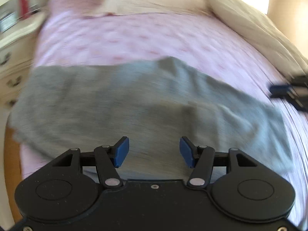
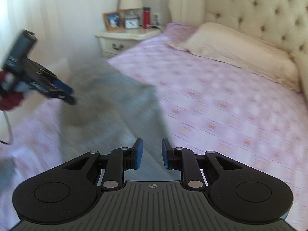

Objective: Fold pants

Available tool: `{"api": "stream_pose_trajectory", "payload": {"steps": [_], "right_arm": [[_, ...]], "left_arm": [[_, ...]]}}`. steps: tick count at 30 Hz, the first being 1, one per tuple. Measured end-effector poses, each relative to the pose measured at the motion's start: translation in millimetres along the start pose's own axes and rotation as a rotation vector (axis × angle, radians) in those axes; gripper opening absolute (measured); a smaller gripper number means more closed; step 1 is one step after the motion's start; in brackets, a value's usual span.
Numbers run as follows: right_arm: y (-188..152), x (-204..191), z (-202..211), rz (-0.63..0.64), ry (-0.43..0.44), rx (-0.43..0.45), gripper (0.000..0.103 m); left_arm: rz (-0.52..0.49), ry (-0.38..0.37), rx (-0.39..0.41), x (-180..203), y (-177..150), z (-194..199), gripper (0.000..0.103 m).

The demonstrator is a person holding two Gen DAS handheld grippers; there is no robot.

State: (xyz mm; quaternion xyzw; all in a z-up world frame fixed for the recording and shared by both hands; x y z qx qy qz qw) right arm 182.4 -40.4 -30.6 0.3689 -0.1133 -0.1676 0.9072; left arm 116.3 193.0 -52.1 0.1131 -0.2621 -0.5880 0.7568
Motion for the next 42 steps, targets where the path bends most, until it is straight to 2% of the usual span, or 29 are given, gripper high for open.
{"api": "stream_pose_trajectory", "payload": {"steps": [2,5,8,10,12,14,15,20,23,25,32,35,39,41,42], "right_arm": [[9,-14,-14,0.006,0.052,-0.007,0.021],[18,-35,-33,0.054,0.07,0.0,0.021],[21,-56,-47,0.078,0.087,-0.01,0.021],[18,-66,-55,0.101,0.1,-0.057,0.021],[7,-73,-70,0.125,0.117,-0.143,0.021],[1,-79,-71,0.125,0.105,-0.134,0.021],[0,-81,-70,0.128,0.1,-0.13,0.021],[0,-75,-68,0.074,0.127,-0.137,0.021],[1,-75,-68,0.08,0.131,-0.145,0.021],[1,-79,-72,0.084,0.13,-0.148,0.021],[1,-77,-75,0.055,0.14,-0.15,0.021],[1,-76,-75,0.052,0.142,-0.153,0.021],[0,-75,-76,0.041,0.139,-0.154,0.021],[0,-76,-76,0.037,0.134,-0.153,0.021],[0,-76,-75,0.037,0.132,-0.153,0.021]], "left_arm": [[0.058,0.072,0.024,-24,8,0,0.061],[0.161,0.146,0.047,-59,18,-2,0.061],[0.29,0.178,0.064,-95,19,1,0.061],[0.365,0.184,0.07,-117,16,3,0.062],[0.402,0.212,0.077,-129,13,1,0.062],[0.426,0.228,0.085,-141,7,1,0.064],[0.438,0.223,0.085,-144,4,0,0.068],[0.484,0.155,0.07,-157,2,-11,0.072],[0.515,0.12,0.072,-169,5,-16,0.085],[0.544,0.077,0.081,-177,9,-19,0.089],[0.534,0.066,0.114,-190,30,-36,0.099],[0.547,0.054,0.116,-196,40,-44,0.099],[0.62,0.029,0.129,-207,49,-51,0.1],[0.652,0.035,0.136,-208,51,-51,0.097],[0.651,0.045,0.143,-207,51,-50,0.092]]}}
Point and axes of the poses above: each gripper's, at about its wrist camera, not at the fingertips, and z roughly against the way its jaws point, x to its right, y to its top, the point moved 6 cm from there along -z, roughly the way its jaws point, and after that the axes turned 13 degrees about z, right-handed, at the moved point
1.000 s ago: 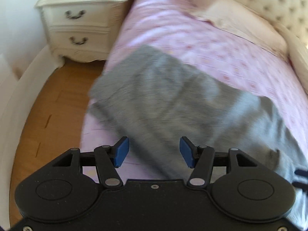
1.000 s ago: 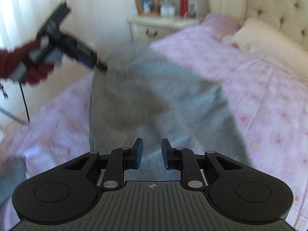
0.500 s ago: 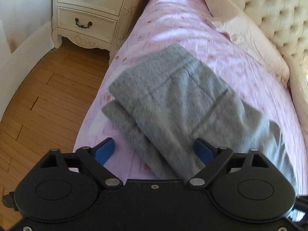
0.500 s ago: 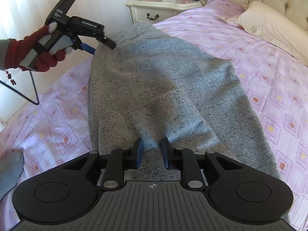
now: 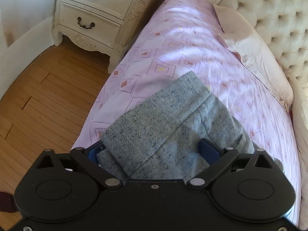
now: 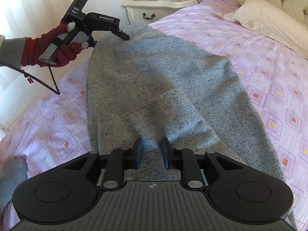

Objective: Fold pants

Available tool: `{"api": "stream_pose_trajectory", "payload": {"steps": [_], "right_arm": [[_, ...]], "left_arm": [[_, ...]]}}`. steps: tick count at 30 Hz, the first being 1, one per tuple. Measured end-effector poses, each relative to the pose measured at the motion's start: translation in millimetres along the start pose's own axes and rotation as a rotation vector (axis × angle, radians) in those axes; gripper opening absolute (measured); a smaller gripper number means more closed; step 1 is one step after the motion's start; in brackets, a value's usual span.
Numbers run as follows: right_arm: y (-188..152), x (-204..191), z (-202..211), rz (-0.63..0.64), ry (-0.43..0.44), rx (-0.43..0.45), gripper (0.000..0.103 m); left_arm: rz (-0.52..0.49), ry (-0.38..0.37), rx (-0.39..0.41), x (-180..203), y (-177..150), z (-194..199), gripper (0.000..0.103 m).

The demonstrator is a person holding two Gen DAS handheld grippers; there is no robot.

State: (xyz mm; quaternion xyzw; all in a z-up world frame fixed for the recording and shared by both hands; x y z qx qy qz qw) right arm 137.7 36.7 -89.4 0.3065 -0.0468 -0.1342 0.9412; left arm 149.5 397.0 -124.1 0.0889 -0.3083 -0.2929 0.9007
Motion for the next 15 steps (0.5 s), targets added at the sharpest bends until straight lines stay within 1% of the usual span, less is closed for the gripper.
{"api": "stream_pose_trajectory", "payload": {"steps": [1,2,3,5,6,7,9,11,13,15], "right_arm": [[0,0,1,0.0,-0.002,0.0,0.021],[0,0,1,-0.001,-0.004,0.0,0.021],[2,0,3,-0.004,-0.009,0.004,0.02],[7,0,12,-0.021,-0.048,0.066,0.02],[10,-1,16,-0.02,-0.066,0.099,0.02],[14,-3,17,-0.01,-0.084,0.122,0.02],[21,-5,12,0.021,-0.127,0.126,0.02],[24,-2,-1,0.029,-0.143,0.105,0.02],[24,3,-19,0.02,-0.134,0.067,0.02],[29,6,-22,0.008,-0.122,0.084,0.021]], "left_arm": [[-0.006,0.013,0.013,0,-1,3,0.083],[-0.011,0.022,0.022,-1,-2,5,0.079],[-0.019,0.023,0.031,-2,-2,10,0.069],[-0.011,-0.003,0.054,-3,-1,22,0.044],[-0.005,-0.035,0.057,-1,0,29,0.026],[0.002,-0.058,0.063,1,2,37,0.024],[-0.02,-0.061,0.083,11,4,49,0.022],[-0.102,-0.051,0.114,26,0,60,0.022],[-0.162,-0.043,0.134,38,-4,68,0.022],[-0.184,-0.044,0.147,44,-8,74,0.022]]}}
Point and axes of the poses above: each gripper's, at about its wrist camera, not at the fingertips, and z roughly against the way its jaws point, x to its right, y to its top, the point moved 6 cm from there along -z, roughly the way its jaws point, and after that the axes turned 13 degrees about z, right-handed, at the moved point
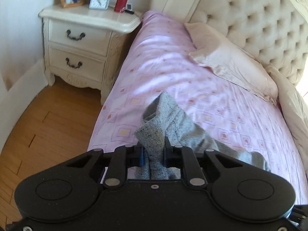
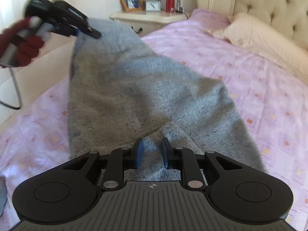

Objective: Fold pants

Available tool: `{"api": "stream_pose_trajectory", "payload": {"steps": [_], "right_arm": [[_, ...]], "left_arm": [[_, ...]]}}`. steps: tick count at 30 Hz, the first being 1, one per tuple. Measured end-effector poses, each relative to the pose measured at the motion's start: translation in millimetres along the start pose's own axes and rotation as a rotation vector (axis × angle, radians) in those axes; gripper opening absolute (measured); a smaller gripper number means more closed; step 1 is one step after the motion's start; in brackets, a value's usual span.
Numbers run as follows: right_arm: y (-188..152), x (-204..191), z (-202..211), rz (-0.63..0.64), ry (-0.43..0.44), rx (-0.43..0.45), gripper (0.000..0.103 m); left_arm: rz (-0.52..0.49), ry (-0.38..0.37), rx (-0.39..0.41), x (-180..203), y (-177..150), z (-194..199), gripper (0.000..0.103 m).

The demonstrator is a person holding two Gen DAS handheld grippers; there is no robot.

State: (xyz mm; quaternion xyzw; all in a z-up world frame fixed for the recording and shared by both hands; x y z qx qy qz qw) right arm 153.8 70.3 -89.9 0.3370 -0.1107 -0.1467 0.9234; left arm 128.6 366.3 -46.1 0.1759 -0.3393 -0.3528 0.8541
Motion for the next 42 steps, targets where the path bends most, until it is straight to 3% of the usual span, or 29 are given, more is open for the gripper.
{"api": "stream_pose_trajectory", "payload": {"steps": [4,9,16,21,24,26,28,31,34,37,39,42], "right_arm": [[2,9,4,-0.064,0.045,0.005,0.021],[-10,26,18,-0.168,0.064,0.041,0.021],[-39,43,38,-0.288,0.07,0.053,0.021],[-64,59,62,-0.405,0.063,0.062,0.021],[-84,69,73,-0.485,0.047,0.049,0.021],[-98,73,79,-0.544,0.064,0.054,0.021],[-108,77,86,-0.608,0.083,0.071,0.022],[-121,85,93,-0.762,0.131,0.137,0.032],[-124,96,95,-0.919,0.166,0.223,0.041],[-121,104,87,-0.992,0.212,0.262,0.046],[-115,107,76,-1.008,0.226,0.24,0.051],[-106,106,56,-1.012,0.266,0.193,0.052]], "left_arm": [[-0.045,-0.009,0.04,14,-2,18,0.021],[-0.207,-0.053,0.097,58,-16,55,0.02],[-0.423,-0.214,0.135,150,-58,105,0.02],[-0.55,-0.426,0.028,223,-117,106,0.006],[-0.681,-0.485,-0.043,253,-162,92,0.018],[-0.73,-0.509,-0.092,256,-182,84,0.019],[-0.735,-0.495,-0.133,250,-191,75,0.022],[-0.696,-0.39,-0.159,227,-184,56,0.022],[-0.548,-0.241,-0.177,192,-164,32,0.022],[-0.393,-0.127,-0.188,157,-145,9,0.024],[-0.376,-0.083,-0.202,142,-146,-3,0.024],[-0.449,-0.054,-0.25,133,-165,-16,0.024]]}}
Point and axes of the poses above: each gripper's, at about its wrist camera, not at the fingertips, and z roughly against the way its jaws point, x to its right, y to its top, the point moved 6 cm from there along -z, roughly the way its jaws point, and after that the axes turned 13 degrees about z, right-handed, at the moved point
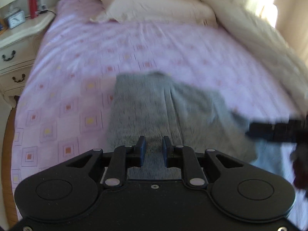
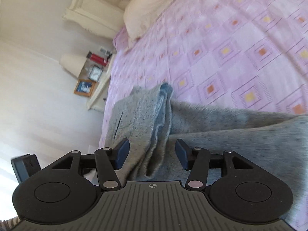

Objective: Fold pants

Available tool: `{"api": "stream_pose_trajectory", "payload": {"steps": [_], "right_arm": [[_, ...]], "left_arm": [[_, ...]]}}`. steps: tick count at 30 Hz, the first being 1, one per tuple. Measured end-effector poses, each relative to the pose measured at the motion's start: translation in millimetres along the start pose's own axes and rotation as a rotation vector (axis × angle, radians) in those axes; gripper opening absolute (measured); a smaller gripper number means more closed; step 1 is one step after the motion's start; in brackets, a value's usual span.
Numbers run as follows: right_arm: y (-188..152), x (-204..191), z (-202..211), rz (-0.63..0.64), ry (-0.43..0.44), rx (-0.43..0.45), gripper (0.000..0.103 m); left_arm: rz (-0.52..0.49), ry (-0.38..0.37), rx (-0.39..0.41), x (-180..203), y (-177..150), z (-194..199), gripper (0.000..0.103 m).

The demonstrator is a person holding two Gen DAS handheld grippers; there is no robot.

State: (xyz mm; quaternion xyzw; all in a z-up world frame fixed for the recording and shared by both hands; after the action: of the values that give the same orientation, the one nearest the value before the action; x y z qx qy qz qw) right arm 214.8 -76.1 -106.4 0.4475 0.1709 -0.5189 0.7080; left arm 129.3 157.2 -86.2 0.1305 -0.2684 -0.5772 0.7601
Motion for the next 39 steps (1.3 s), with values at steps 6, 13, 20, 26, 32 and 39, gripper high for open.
{"api": "stream_pose_trajectory", "payload": {"steps": [6,13,20,26,32,39], "right_arm": [[3,-19,-30,0.05,0.011,-0.07,0.052],[26,-68,-28,0.225,0.017,-0.049,0.017],[57,-108,-7,0.239,0.083,0.023,0.016],[65,-128,15,0.262,0.118,0.077,0.016],[60,-125,74,0.297,0.075,0.177,0.009],[28,-73,97,0.235,-0.058,0.14,0.005]], "left_arm": [[-0.127,0.02,0.025,7,-12,-6,0.024],[-0.234,-0.112,0.114,25,-41,54,0.026],[-0.287,-0.191,0.065,62,-87,54,0.033],[-0.197,-0.098,0.148,81,-60,25,0.045],[-0.205,0.02,0.059,64,-75,-15,0.046],[-0.188,0.022,0.101,42,-88,-4,0.052]]}}
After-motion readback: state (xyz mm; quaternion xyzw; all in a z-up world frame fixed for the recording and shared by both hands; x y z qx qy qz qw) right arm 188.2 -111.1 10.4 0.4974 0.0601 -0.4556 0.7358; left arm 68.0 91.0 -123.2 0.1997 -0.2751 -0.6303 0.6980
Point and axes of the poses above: each gripper's, at about its wrist camera, not at the fingertips, and z roughly against the way its jaws point, x to its right, y to its top, the point moved 6 cm from there along -z, roughly the way its jaws point, and after that the axes turned 13 degrees about z, right-handed, at the moved point
